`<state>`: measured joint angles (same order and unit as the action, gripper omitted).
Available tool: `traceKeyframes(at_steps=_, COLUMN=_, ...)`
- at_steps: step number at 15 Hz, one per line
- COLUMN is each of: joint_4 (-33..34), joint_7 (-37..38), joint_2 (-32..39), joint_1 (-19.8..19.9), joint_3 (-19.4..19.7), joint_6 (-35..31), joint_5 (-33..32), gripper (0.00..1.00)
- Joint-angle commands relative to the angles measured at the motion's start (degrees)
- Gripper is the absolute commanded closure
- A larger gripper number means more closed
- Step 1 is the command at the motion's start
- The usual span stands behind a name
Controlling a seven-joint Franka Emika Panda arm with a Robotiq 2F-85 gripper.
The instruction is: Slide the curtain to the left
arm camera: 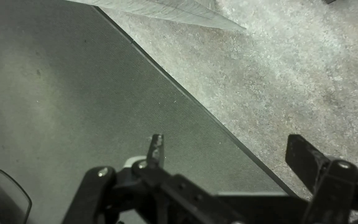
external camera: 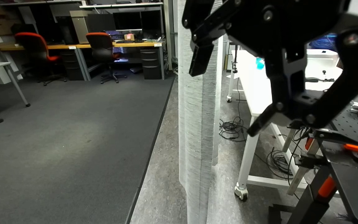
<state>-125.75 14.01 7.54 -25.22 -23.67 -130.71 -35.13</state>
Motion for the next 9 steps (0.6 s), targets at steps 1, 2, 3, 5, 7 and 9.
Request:
traceKeyframes(at_steps=1, joint_4=-0.6, joint_7=0.1, joint_2=-0.3, joint_1=-0.5, joint_3=0.7, joint_6=-1.7, joint_5=0.0, gripper=0.00)
traceKeyframes(at_steps=2, joint_4=-0.8, joint_7=0.9, joint_2=-0.4, joint_1=-0.5, joint_3=0.8, joint_6=-2.4, joint_5=-0.4, gripper=0.00)
traceKeyframes(at_steps=3, joint_4=-1.0, joint_7=1.3, joint_2=-0.6, joint_1=-0.5, joint_3=0.9, joint_6=-3.0, joint_5=-0.7, gripper=0.24)
traceKeyframes(at_steps=5, joint_4=-1.2, joint_7=2.2, joint_2=-0.8, joint_1=-0.4, joint_3=1.2, joint_6=-4.8, joint_5=-0.9, gripper=0.05)
traceKeyframes(at_steps=7, joint_4=-1.2, joint_7=2.3, joint_2=-0.9, joint_1=-0.2, joint_3=1.4, joint_6=-6.1, joint_5=-0.2, gripper=0.16)
traceKeyframes(at_steps=9, joint_4=-1.1, joint_7=2.3, joint_2=-1.0, joint_1=-0.1, joint_3=1.8, joint_6=-6.9, joint_5=0.2, gripper=0.05)
